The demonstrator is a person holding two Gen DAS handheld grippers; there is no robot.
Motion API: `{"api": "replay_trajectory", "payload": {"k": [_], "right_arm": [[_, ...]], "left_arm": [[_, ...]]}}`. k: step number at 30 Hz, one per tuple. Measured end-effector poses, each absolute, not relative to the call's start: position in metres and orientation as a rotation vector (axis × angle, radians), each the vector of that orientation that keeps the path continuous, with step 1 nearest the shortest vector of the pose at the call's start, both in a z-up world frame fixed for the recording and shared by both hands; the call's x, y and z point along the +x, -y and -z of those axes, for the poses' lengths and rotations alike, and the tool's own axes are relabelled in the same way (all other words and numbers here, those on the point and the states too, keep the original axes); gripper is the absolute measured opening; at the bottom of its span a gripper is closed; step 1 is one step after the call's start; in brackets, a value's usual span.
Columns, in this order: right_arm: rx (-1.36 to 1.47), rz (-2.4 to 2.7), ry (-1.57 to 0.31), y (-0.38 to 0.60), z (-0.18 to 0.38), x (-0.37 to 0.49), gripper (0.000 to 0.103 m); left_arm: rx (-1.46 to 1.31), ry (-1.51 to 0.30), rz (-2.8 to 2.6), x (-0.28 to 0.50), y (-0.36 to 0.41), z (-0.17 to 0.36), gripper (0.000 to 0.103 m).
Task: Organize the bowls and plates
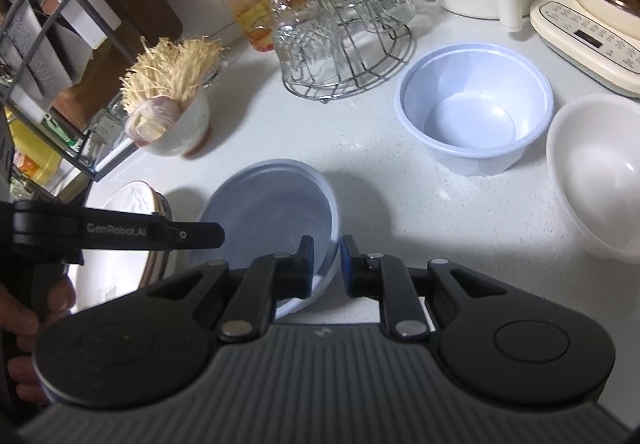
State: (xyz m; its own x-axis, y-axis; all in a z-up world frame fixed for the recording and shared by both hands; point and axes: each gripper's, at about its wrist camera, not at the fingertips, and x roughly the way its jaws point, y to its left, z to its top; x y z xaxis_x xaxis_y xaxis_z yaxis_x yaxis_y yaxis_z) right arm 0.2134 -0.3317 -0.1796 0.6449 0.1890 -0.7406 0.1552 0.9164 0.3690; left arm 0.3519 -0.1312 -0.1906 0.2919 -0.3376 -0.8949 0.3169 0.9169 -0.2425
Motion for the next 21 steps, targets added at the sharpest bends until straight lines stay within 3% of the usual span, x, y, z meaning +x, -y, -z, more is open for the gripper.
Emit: {"api": "replay_trajectory", "payload": {"k": [13, 17, 21], "right_arm": [[0.373, 0.029, -0.842, 0.321, 0.169, 0.213, 0.020], [0.368, 0.050, -0.812, 0.322, 0.161, 0.211, 0.037], [0.363, 0.074, -0.774, 0.324, 0.148, 0.204, 0.037]], "left_arm": [[0.018, -1.178, 0.375, 0.353, 0.113, 0.180, 0.018], [0.031, -1.156, 0.356, 0.351, 0.107, 0.167, 0.018], [0.020, -1.130, 0.366, 0.348, 0.103, 0.145, 0.018]]}}
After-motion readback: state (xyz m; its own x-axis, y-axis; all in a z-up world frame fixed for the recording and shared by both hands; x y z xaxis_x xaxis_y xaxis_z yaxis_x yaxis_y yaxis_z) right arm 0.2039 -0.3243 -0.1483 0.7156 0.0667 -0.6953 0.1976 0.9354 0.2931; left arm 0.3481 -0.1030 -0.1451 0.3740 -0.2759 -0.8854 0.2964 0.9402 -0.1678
